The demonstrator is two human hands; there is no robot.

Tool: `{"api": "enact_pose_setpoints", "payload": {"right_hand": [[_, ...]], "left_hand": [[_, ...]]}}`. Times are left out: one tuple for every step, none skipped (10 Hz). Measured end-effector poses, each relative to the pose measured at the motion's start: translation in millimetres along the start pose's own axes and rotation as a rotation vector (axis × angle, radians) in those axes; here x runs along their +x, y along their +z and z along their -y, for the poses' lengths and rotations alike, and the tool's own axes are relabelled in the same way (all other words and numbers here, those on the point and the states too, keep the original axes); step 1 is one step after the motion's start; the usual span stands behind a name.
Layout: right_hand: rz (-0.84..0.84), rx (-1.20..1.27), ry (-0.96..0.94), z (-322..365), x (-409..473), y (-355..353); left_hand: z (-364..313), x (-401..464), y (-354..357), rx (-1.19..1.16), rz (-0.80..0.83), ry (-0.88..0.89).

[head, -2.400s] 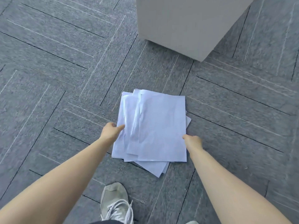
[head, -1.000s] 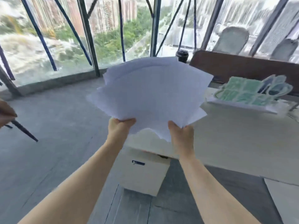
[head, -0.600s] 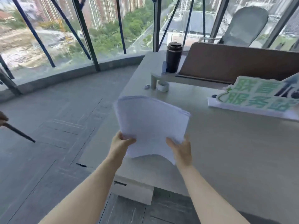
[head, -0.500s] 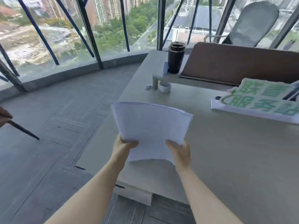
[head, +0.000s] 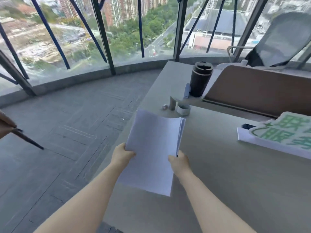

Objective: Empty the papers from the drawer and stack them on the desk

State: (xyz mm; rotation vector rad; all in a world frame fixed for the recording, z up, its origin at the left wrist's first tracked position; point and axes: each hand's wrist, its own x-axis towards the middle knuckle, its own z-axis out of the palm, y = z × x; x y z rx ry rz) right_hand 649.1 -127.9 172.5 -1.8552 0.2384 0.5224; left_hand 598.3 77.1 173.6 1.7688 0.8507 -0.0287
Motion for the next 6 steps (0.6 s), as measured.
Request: {"api": "enact_pose_setpoints", "payload": {"right_hand": [[0.010,-0.059,0.060,5,38,29],[0.020,-0.108,0.100,5,75,53],[0.033,-0.189,0.124,3,97,68],[-0.045,-0.448,0.128,-3,104,77],[-0.200,-0.723,0.143,-2,100,85],[-0.299,-0.653,0.125,-9,95,85]], "left_hand": [[-3,45,-7,0.078,0.001,-0.026],[0,92,-8,0.186,-0.011,-0.022],[8,118,-7,0.312,-0.012,-0.034],[14,130,-5,0.403,-0.009,-0.011],[13,141,-4,0.449,-0.005,0.025],[15,144,-5,0.498,-0.089,0.036]]}}
